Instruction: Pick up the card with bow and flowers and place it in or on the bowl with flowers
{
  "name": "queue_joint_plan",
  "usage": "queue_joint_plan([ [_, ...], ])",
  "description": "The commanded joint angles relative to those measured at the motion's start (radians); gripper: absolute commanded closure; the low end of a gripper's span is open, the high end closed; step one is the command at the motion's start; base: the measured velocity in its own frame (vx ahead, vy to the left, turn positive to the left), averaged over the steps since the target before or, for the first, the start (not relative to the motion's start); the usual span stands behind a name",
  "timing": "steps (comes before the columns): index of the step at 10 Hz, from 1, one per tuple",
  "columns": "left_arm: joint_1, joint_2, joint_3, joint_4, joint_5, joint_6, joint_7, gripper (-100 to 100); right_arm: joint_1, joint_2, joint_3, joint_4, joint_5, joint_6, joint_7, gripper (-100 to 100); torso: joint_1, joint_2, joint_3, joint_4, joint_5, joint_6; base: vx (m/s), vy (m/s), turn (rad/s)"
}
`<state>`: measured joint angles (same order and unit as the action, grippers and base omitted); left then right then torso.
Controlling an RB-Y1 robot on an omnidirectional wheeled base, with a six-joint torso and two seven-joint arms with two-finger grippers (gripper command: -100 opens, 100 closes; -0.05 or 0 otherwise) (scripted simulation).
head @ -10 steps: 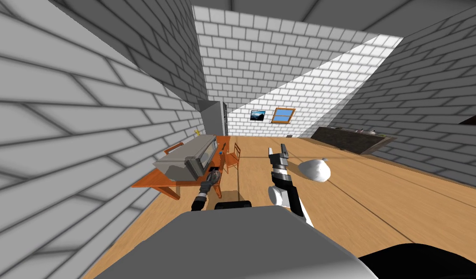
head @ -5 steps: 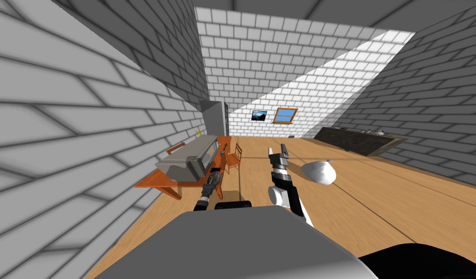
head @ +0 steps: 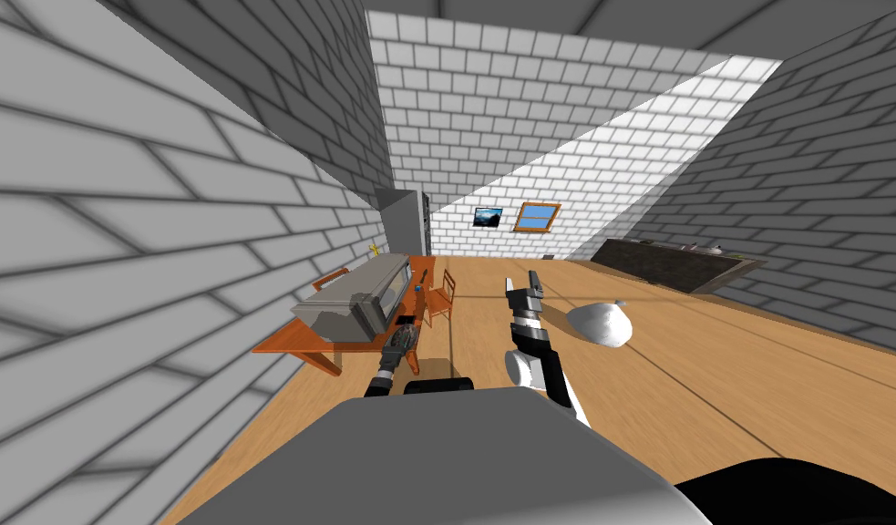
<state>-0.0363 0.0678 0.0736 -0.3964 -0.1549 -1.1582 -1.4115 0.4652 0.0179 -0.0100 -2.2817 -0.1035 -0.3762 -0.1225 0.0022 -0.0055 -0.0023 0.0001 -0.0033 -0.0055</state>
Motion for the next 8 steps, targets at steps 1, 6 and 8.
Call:
queue_joint_plan([
  [1, 0.000, 0.000, 0.000, 0.000, 0.000, 0.000, 0.000, -100, 0.000, 0.000, 0.000, 0.000, 0.000, 0.000, 0.000, 0, 0.000, 0.000, 0.000, 0.000, 0.000, 0.000, 0.000, 0.000, 0.000],
  [6, -0.044, 0.023, -0.002, -0.016, -0.004, 0.054, 0.032, -100, 0.000, 0.000, 0.000, 0.000, 0.000, 0.000, 0.000, 0, -0.002, 0.004, 0.002, 0.001, 0.000, 0.000, -0.042, -0.019, 0.018],
  [8, -0.066, 0.035, -0.004, -0.024, -0.006, 0.081, 0.049, -100, 0.000, 0.000, 0.000, 0.000, 0.000, 0.000, 0.000, 0, -0.002, 0.004, 0.003, 0.001, 0.000, 0.000, -0.048, -0.019, 0.010],
])
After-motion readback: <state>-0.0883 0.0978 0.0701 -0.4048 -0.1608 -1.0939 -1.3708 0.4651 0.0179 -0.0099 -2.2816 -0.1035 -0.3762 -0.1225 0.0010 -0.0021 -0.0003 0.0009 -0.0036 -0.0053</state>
